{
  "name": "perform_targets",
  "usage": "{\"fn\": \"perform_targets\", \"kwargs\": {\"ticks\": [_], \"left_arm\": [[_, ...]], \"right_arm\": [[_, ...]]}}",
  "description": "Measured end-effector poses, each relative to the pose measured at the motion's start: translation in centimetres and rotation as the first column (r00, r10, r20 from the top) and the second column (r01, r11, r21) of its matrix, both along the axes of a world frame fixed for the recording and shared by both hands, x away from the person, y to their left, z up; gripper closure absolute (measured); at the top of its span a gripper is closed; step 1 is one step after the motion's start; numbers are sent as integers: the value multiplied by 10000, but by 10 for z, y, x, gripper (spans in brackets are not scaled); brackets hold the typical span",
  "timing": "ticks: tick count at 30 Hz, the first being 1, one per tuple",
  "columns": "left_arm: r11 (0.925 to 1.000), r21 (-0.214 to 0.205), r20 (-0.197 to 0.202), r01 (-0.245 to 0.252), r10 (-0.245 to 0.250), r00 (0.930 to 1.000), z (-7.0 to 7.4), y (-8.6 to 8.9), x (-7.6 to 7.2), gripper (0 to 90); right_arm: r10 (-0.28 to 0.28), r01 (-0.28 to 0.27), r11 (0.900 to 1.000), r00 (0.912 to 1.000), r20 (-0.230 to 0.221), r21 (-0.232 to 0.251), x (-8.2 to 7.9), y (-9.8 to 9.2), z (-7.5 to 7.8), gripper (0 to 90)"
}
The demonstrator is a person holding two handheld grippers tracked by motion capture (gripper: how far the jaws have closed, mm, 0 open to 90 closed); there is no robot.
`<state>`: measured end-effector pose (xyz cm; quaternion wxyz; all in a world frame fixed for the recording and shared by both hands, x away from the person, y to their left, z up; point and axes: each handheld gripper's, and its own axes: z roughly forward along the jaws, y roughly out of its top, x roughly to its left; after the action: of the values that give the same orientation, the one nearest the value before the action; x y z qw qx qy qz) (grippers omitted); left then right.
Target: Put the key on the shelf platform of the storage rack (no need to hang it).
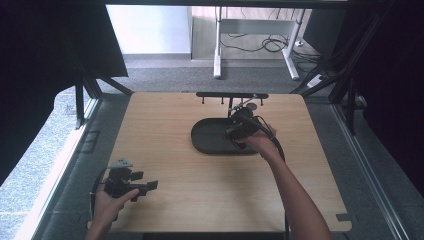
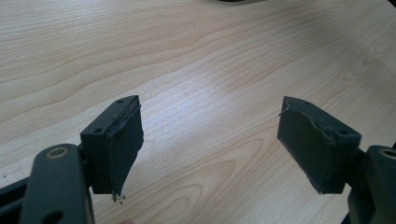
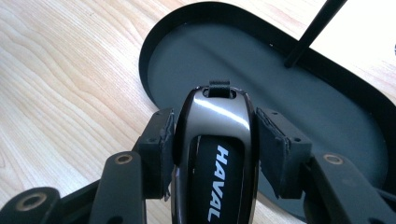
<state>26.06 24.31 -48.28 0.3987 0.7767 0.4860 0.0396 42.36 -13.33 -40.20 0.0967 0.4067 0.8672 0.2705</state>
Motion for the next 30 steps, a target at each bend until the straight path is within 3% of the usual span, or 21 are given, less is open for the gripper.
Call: {"fn": "perform_targets", "kwargs": {"ticks": [23, 30], "left_arm": [[10000, -58, 55, -23, 23, 10000, 1, 2, 0, 225], [10000, -71, 52, -13, 13, 10000, 1, 2, 0, 224]], "right_arm": [[-1076, 1076, 9942, 9941, -101, -38, 37, -7, -13, 497], [-1367, 1367, 9906, 9906, 116, -21, 49, -3, -18, 497]]}}
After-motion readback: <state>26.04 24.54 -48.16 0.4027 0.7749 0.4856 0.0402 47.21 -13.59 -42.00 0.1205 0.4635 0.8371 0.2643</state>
